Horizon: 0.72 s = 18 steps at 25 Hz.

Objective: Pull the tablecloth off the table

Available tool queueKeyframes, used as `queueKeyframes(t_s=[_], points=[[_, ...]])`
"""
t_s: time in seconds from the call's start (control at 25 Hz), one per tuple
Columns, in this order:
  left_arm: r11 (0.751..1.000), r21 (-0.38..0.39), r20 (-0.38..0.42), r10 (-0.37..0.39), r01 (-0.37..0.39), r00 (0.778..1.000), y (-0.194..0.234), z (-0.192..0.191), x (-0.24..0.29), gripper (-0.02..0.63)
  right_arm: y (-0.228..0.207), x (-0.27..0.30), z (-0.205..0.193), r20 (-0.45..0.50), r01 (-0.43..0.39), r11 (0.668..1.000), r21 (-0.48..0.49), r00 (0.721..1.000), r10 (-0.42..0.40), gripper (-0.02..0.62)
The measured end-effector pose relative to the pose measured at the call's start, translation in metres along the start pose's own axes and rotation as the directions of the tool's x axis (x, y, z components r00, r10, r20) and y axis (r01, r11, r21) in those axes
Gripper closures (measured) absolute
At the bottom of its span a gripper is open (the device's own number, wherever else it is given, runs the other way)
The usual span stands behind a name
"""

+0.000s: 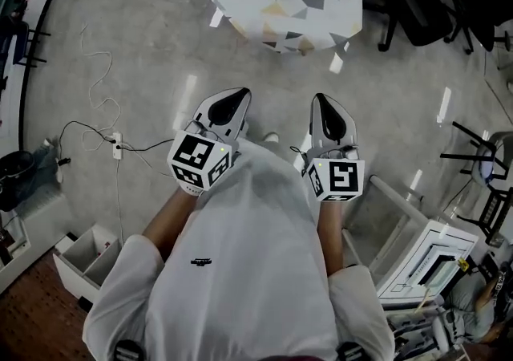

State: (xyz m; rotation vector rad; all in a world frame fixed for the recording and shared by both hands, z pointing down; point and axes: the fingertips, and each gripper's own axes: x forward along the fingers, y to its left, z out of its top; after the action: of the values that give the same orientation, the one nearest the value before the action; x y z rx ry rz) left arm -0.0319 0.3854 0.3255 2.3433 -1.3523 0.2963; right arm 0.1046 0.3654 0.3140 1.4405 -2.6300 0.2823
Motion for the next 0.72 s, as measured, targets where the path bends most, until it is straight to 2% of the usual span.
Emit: queueKeyframes(t_s=[0.28, 0.36, 0.52, 0.72], points=[[0.999, -0.045, 0.033, 0.02, -0.018, 0.999, 0.02, 0.015, 0.022, 0.598, -0.02, 0.026, 0.011, 0.018, 0.016, 1.0, -0.023, 1.0, -0.016, 0.58], [0.998, -0.055, 0.03, 0.009, -0.007, 1.0, 0.033, 0.02, 0.037, 0.598, -0.026, 0.045, 0.011, 0.002, 0.017, 0.999, -0.036, 1.0, -0.017, 0.555], [0.996, -0.085, 0.013, -0.006, 0.007, 1.0, 0.073, 0.031, 0.08, 0.598, -0.039, 0.097, 0.015, -0.034, 0.011, 0.998, -0.056, 0.999, -0.013, 0.554], [0.991, -0.132, 0.024, 0.013, -0.01, 1.0, 0.15, 0.073, 0.135, 0.598, -0.054, 0.189, 0.034, -0.086, -0.024, 0.997, -0.072, 0.996, 0.018, 0.552]])
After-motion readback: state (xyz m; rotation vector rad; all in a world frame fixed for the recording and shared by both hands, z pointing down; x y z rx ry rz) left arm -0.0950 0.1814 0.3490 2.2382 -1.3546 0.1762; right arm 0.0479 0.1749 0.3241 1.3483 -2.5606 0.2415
